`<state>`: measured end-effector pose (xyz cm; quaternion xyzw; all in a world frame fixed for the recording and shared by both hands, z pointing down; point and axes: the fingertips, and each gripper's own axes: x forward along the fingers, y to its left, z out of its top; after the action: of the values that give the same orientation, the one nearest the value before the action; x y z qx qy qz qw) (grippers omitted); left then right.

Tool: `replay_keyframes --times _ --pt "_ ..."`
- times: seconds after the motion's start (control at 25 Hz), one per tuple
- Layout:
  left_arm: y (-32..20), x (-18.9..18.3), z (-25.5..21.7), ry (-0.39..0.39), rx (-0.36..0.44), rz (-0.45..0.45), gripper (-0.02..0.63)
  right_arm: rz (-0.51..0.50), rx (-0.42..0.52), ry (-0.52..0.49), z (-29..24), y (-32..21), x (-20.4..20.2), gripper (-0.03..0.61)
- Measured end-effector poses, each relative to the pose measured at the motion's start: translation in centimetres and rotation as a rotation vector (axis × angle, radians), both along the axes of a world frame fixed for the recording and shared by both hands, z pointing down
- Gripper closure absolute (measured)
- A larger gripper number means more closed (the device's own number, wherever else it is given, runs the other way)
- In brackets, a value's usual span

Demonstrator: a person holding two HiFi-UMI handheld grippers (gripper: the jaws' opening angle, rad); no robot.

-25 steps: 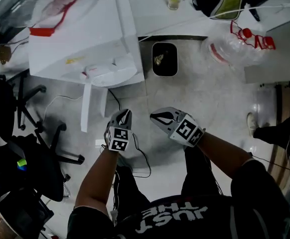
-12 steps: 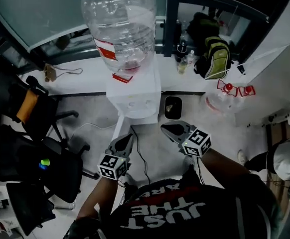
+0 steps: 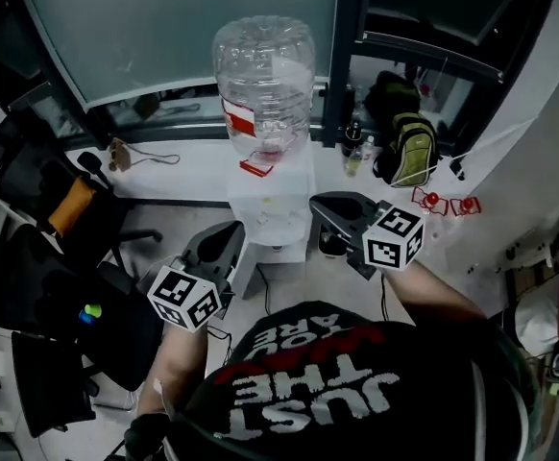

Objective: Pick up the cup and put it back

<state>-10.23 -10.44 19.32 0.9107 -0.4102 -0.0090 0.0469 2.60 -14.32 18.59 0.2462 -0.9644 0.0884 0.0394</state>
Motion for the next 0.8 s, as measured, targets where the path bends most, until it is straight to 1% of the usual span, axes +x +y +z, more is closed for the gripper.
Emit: replay_keyframes --times 0.08,0.24,0.44,0.8 --pt "0.3 0.0 -0.6 -0.004 0.012 0.002 0.606 -0.022 0.014 -0.003 -0.5 0.9 -0.5 0.546" --pt "0.2 0.4 -1.3 0.021 0.022 0.01 0.606 -0.044 0.055 0.02 -0.7 1.7 -0.9 0.546" --pt "0.6 1.3 -0.8 -0.006 0.015 0.036 0.606 -0.038 0.053 0.03 -0.6 1.5 -0.6 0.546" --pt "0.8 1.2 -0.4 -0.008 -0.001 0.037 0.606 -0.053 0.06 0.05 -0.1 1.5 -0.9 0.546"
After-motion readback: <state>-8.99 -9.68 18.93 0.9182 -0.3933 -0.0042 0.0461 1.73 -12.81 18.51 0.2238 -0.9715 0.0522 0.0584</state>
